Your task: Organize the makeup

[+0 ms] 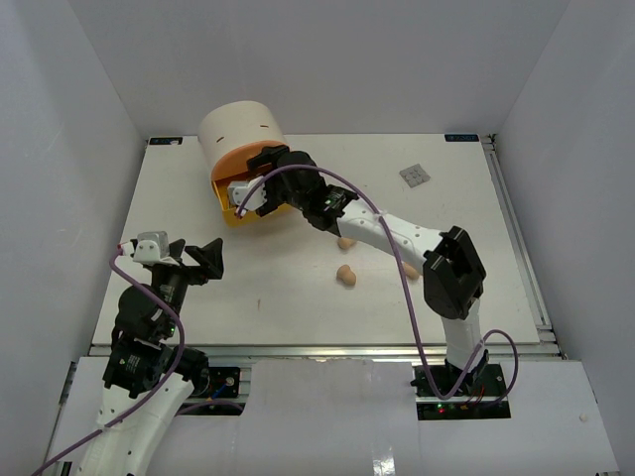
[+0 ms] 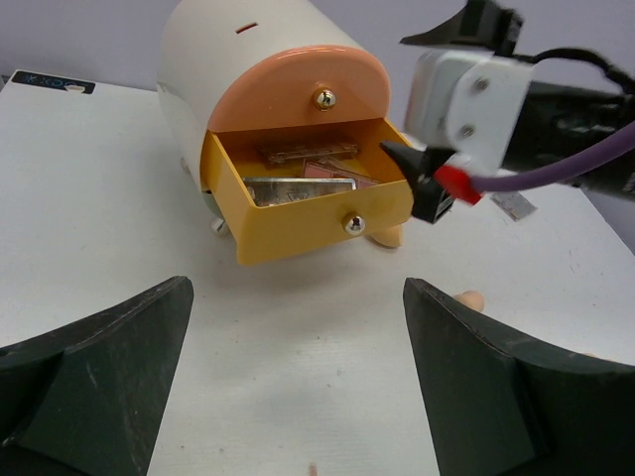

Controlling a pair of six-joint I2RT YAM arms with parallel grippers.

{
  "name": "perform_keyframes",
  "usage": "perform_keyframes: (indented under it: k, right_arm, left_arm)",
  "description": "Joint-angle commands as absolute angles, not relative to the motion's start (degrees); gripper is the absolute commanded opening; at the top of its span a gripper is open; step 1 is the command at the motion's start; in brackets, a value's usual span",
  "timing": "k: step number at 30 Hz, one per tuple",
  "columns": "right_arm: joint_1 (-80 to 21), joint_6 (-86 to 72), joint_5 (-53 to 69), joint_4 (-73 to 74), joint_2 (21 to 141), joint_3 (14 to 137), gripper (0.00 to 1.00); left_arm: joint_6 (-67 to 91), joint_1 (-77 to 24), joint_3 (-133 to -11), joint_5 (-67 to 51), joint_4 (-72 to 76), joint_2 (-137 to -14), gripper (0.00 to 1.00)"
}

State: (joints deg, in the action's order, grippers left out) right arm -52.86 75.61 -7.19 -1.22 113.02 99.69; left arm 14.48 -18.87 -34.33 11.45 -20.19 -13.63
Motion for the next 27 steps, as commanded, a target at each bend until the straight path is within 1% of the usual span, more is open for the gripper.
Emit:
perform_keyframes:
  k: [1, 4, 5, 8, 11, 15, 18, 20, 24, 27]
  right_arm:
    - [-50.0, 59.5, -9.9, -2.8, 102.6, 99.2, 0.9]
    - [-42.2, 47.0, -8.1, -0.9, 99.7, 96.9, 0.9]
    - [-39.6, 40.5, -6.6, 3.3, 99.7, 97.3, 0.9]
    - [-27.6, 26.3, 0.1, 12.3, 102.4, 100.9, 0.9]
    - [-18.8, 12.8, 3.5, 17.6, 106.3, 101.6, 0.9]
    - [-11.4, 3.0, 3.7, 21.2, 113.6, 105.2, 0.9]
    - [-8.9, 1.4, -1.9, 24.0, 118.9, 110.5, 0.9]
    - [-8.3, 2.3, -3.6, 27.0, 123.4, 115.8, 0.9]
    - [-7.9, 7.4, -3.8, 30.1, 129.8, 122.2, 0.9]
    - [-7.6, 12.3, -2.2, 31.3, 132.6, 124.3, 0.9]
  left_arm:
    - [14.9, -18.6, -34.8, 11.9, -20.7, -13.0, 0.98]
    - [14.9, -18.6, -34.9, 11.6, -20.7, -12.9, 0.98]
    - [14.9, -18.6, -34.9, 11.5, -20.7, -12.8, 0.98]
    - [14.9, -18.6, -34.8, 11.3, -20.7, -12.7, 0.98]
    - [14.9, -18.6, -34.8, 11.0, -20.6, -12.7, 0.98]
    - [14.9, -18.6, -34.8, 10.8, -20.5, -13.1, 0.98]
    - [14.8, -18.6, -34.8, 10.9, -20.6, -13.4, 0.98]
    - [14.8, -18.6, -34.8, 10.9, -20.6, -13.5, 0.98]
    - [14.8, -18.6, -34.8, 10.9, -20.6, -13.8, 0.98]
    - [14.8, -18.6, -34.8, 10.9, -20.6, -14.1, 0.98]
